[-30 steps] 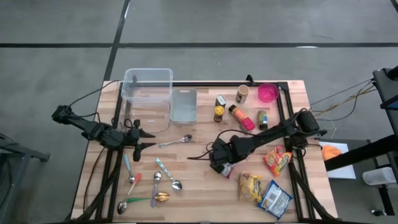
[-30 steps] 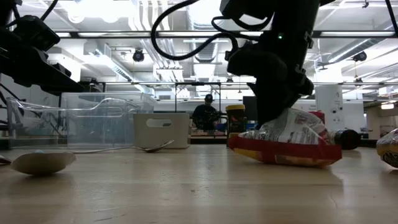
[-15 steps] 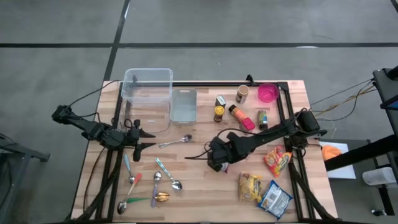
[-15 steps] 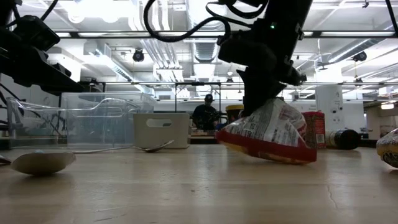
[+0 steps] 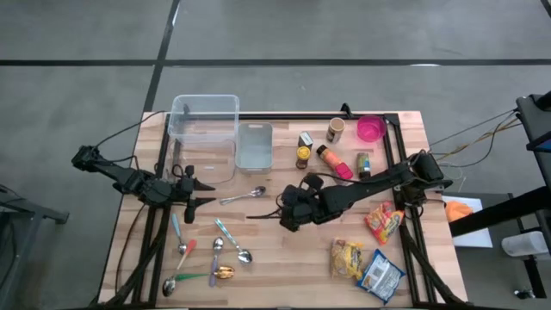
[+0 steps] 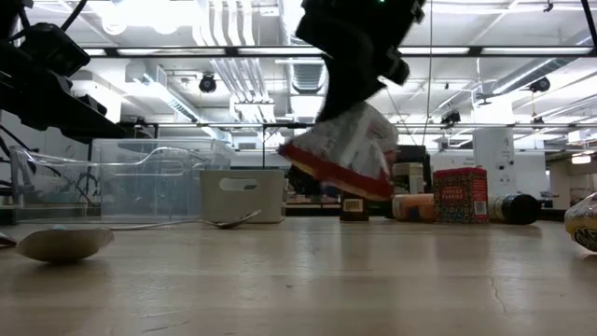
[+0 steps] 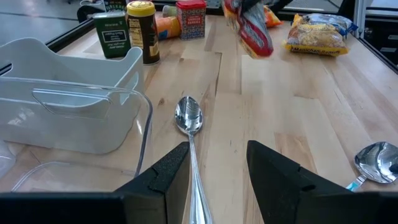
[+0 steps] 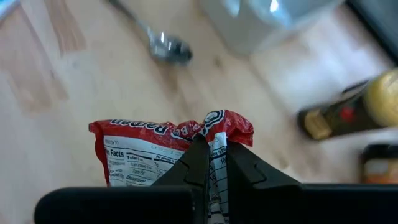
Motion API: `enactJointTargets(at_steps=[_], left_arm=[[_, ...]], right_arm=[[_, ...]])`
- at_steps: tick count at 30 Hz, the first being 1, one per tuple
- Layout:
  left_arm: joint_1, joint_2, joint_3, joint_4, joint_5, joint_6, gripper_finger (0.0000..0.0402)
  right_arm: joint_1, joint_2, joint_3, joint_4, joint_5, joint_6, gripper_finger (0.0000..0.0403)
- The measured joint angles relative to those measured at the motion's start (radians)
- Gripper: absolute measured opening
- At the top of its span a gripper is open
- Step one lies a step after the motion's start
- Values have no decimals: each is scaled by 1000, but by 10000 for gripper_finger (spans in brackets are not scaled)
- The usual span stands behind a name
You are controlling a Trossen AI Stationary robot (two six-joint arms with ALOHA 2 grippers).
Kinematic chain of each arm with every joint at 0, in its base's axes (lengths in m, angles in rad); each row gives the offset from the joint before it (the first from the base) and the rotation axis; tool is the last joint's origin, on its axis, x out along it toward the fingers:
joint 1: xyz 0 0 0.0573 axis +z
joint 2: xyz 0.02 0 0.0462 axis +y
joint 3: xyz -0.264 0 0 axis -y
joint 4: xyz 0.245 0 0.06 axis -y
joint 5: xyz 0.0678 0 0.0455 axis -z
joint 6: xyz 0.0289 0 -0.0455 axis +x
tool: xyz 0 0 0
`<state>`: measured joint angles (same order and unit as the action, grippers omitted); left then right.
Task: Pick & Place Food Item
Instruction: Put the red noodle pack into the gray bin
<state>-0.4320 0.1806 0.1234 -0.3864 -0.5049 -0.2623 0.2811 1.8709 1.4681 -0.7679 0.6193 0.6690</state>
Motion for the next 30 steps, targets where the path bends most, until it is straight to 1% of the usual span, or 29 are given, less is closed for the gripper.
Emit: enactJointTargets(at_steps=[5,9,12,19,24,27,30], left_arm=[[0,0,0,0,0,0,164],[0,0,0,0,0,0,164],[0,0,0,0,0,0,164],[0,0,0,0,0,0,164],[0,0,0,0,0,0,163],[0,0,0,0,0,0,163],[0,0,0,0,0,0,163]], right_arm=[[0,0,27,60,118,-129,18],[0,0,27,174,233,-283,18],[-7,0,24,270,275,-399,18],[-52,0,19,474,275,-657,18],[-86,0,-6,690,265,-850,18],[-118,0,-16,838,167,-989,18],[-163,1,-17,960,37,-1067,18]])
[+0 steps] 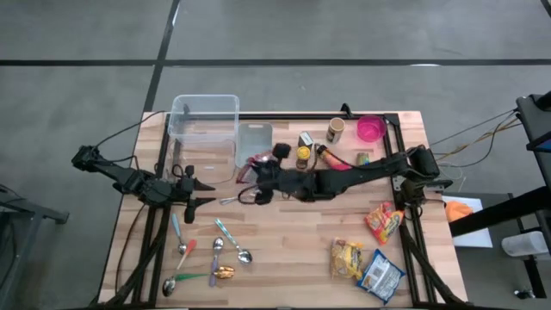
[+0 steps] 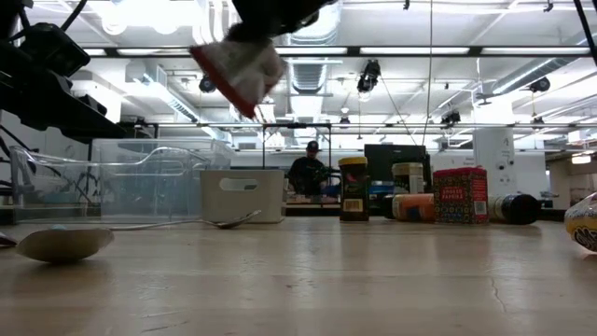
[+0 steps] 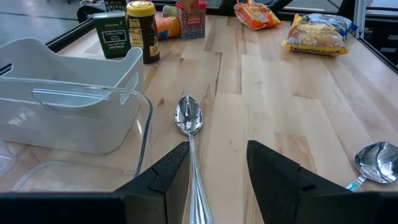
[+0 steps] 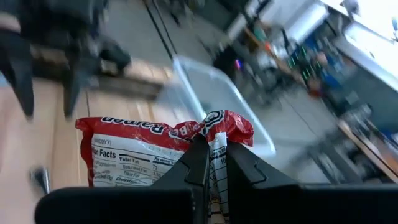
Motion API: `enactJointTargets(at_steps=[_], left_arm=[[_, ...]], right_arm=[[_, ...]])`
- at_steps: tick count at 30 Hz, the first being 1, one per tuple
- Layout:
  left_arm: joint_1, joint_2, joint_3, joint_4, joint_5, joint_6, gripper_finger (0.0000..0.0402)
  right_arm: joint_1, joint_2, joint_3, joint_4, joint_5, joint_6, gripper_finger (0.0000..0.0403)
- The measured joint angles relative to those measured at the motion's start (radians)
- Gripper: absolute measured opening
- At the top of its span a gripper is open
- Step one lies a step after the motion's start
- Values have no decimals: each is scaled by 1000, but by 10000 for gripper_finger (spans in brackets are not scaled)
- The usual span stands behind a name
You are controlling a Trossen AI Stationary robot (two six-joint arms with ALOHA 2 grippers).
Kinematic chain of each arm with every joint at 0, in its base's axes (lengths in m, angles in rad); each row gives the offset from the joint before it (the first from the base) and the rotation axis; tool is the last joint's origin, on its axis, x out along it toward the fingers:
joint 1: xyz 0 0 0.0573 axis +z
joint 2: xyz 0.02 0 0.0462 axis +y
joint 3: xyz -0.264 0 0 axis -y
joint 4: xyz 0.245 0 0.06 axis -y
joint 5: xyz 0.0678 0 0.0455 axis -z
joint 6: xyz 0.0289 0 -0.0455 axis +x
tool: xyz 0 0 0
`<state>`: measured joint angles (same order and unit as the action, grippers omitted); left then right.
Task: Pick & Place Food Item
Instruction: Put the red noodle pack into the gray bin
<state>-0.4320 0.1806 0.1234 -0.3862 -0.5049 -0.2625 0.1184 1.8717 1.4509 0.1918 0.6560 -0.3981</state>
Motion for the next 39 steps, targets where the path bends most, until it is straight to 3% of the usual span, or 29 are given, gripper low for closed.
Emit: enactJointTargets(at_steps=[9,17,31,39], left_arm=[[0,0,0,0,0,0,163],[0,0,0,0,0,0,163],[0,0,0,0,0,0,163],[0,0,0,0,0,0,163]], right_arm=[[-193,4,-1,213,-391,-51,18],[-332,24,-2,370,-646,-45,18],[-426,199,20,704,-773,-62,18],[-466,301,111,707,-765,-38,18]])
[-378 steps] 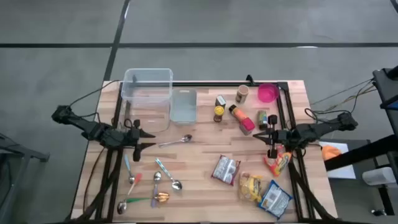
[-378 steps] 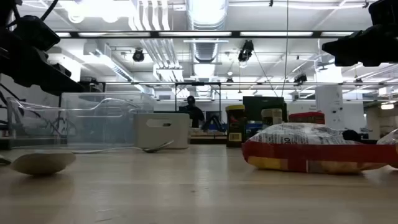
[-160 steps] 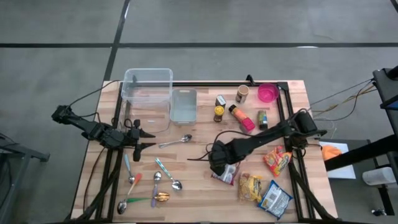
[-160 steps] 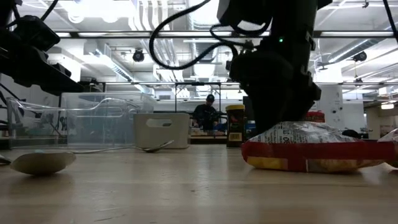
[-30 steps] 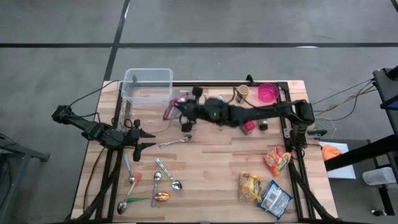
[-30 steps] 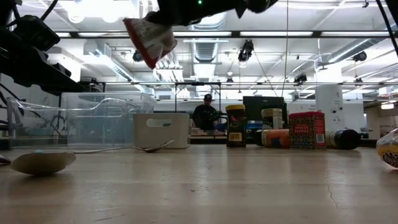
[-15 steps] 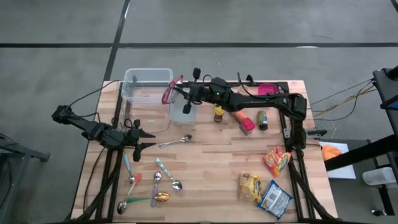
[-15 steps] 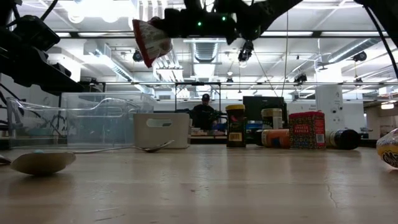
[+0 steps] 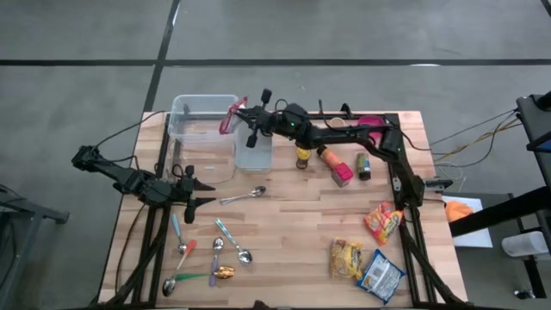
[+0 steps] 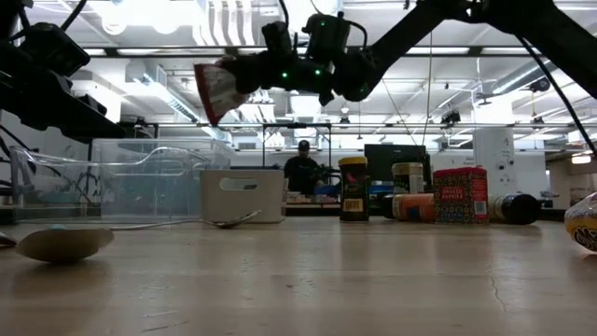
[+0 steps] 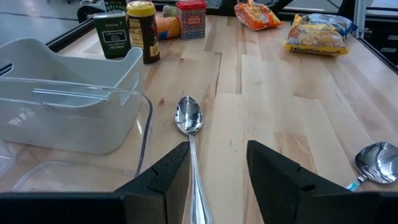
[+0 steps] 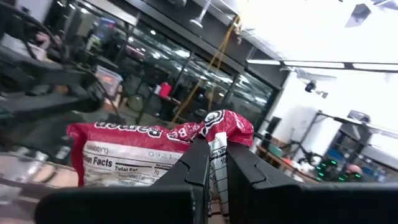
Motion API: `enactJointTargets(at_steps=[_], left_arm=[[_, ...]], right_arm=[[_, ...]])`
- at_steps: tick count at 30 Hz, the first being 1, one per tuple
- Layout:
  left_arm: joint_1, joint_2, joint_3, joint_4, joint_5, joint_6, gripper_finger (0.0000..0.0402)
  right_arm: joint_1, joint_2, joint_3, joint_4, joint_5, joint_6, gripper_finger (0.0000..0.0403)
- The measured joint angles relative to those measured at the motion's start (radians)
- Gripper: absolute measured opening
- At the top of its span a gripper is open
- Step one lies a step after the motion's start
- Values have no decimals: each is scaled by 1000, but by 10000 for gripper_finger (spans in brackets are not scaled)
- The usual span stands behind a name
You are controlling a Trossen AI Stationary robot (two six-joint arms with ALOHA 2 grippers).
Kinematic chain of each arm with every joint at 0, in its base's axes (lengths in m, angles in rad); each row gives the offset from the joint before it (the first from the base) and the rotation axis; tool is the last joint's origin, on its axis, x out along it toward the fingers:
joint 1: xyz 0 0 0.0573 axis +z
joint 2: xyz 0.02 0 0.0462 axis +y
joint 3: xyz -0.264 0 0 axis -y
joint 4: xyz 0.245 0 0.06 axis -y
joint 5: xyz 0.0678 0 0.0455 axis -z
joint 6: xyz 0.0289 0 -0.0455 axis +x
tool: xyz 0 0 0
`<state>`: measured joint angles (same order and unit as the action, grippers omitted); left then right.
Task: Pick & Place Food Item
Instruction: Put the red noodle pack into the gray bin
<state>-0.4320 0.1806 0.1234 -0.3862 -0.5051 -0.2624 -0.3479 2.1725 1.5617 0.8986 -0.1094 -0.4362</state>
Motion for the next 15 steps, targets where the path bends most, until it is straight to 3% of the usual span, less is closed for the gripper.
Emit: enactJointTargets(at_steps=[5,11,15], left_arm=[[0,0,0,0,0,0,163],[0,0,0,0,0,0,163],[0,0,0,0,0,0,163]], right_arm=[[-4,-50,-35,-102,91,-16,18],[-6,-134,-40,-382,205,-28,18],[-16,-127,-42,-457,223,-13,18]])
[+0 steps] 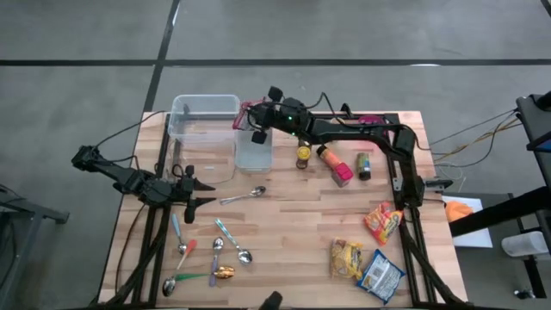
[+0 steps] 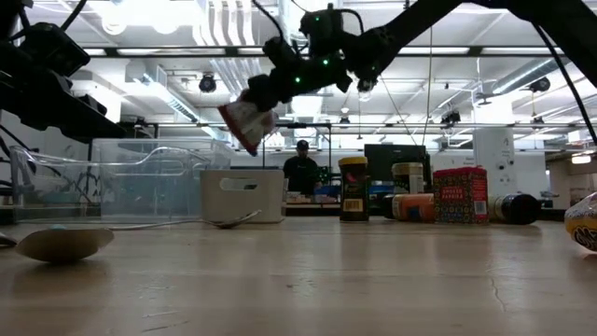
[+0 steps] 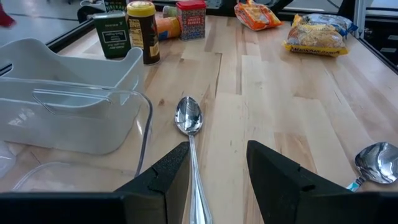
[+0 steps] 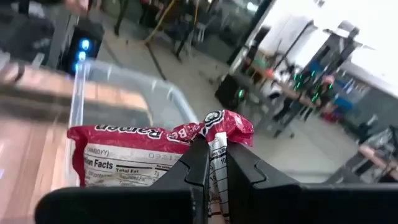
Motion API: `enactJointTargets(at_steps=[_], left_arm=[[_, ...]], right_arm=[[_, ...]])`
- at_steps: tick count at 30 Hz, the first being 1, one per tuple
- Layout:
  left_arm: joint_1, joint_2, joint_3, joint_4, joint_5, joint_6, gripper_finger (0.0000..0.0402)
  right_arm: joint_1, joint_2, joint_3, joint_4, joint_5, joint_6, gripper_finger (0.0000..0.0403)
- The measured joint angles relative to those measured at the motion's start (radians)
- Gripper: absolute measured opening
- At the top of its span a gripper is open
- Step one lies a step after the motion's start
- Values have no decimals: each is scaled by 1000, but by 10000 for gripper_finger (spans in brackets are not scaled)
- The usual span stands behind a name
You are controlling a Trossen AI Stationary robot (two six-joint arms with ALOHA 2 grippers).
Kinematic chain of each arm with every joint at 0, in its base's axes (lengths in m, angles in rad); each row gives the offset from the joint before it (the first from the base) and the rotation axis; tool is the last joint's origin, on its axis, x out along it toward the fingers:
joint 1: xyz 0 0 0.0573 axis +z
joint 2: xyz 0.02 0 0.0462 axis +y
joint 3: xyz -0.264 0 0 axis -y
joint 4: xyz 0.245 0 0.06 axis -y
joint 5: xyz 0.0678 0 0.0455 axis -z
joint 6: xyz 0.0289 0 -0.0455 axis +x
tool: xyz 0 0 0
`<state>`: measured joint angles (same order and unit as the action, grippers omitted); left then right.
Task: Pick & Place Food Item
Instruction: Put the red noodle pack into the gray bin
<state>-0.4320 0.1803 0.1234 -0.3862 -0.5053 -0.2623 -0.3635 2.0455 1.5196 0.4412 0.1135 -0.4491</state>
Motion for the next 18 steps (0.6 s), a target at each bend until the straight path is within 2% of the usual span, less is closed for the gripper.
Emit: enactJointTargets(at_steps=[8,18], left_arm=[[0,0,0,0,0,0,163],[0,0,0,0,0,0,163]], right_arm=[[-1,27,0,-133,74,25,18],[-13,72,0,-179,74,137,18]])
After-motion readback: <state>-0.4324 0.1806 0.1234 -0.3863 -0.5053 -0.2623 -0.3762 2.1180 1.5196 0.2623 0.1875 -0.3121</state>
